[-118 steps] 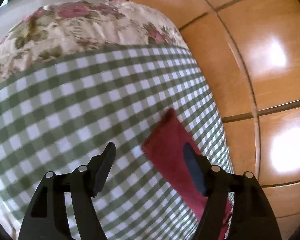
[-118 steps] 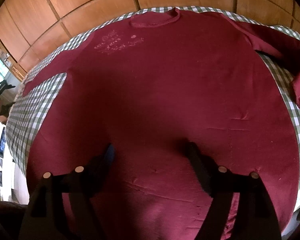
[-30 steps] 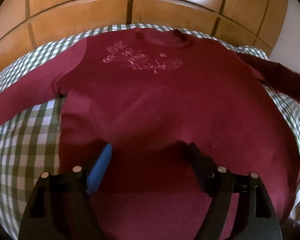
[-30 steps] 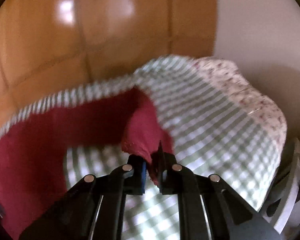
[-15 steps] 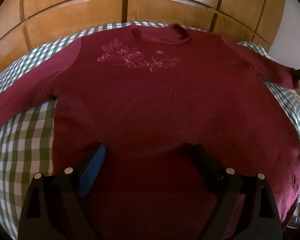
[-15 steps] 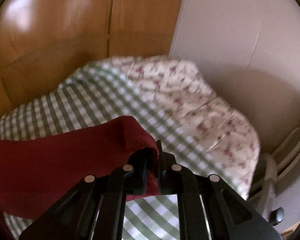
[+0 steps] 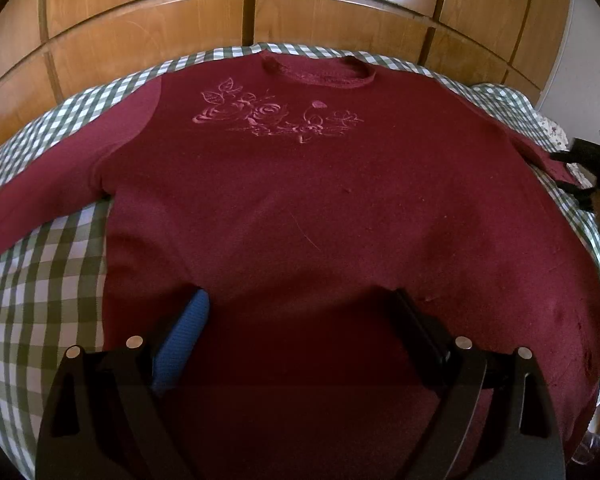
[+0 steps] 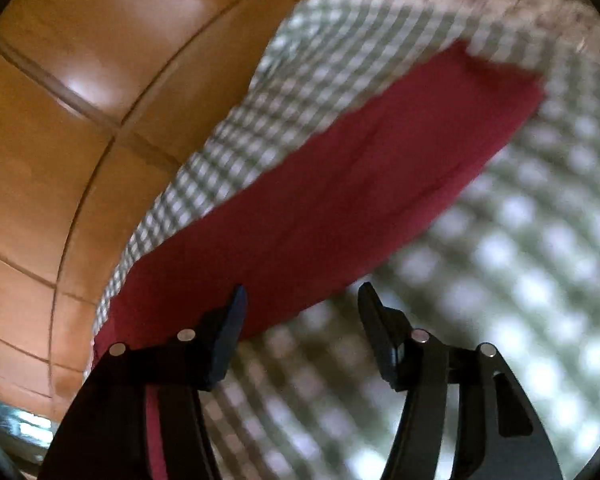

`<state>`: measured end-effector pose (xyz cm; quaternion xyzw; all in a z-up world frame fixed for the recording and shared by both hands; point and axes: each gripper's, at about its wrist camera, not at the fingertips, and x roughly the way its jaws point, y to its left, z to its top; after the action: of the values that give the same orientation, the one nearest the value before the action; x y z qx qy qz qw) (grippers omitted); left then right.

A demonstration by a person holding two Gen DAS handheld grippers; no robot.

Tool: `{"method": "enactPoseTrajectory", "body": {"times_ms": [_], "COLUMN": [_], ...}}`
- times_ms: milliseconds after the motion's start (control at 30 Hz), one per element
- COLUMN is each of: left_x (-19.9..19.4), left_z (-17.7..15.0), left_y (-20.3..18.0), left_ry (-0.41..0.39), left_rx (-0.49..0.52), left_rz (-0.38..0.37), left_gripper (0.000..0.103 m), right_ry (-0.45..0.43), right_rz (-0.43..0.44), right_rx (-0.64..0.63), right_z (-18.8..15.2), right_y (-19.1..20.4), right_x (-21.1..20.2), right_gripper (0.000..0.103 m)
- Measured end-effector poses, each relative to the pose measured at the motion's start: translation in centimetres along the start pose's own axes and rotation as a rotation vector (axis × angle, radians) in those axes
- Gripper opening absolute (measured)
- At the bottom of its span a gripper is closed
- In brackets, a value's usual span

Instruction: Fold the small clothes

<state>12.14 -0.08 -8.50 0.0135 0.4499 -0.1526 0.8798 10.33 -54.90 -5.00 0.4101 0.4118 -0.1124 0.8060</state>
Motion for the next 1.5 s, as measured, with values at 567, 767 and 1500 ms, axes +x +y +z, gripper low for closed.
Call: {"method": "enactPoseTrajectory", "body": {"times_ms": [567, 767, 1500], "left_x": [-1.0, -5.6, -12.4], "left_z": [0.0, -1.0, -9.9], "left_y": [0.5, 3.6, 5.3], "left_ry": [-0.003, -0.042, 0.082], "left_rx": [-0.029, -0.162, -0.14], "left_rz": [-0.026, -0.04, -0.021], "left_gripper": [0.09, 0.08, 0.01], "right_ry": [0.02, 0.215, 0.325], "right_rz": [-0.127, 0.019, -0.084], "right_rx": [-0.215, -0.425, -0.722], "right_z": [-1.5, -10.4, -22.5], "right_y": [3.2, 4.9, 2.1], "right_x": [0.4, -2.6, -10.3], "right_gripper": [0.058, 0.059, 0.012]}}
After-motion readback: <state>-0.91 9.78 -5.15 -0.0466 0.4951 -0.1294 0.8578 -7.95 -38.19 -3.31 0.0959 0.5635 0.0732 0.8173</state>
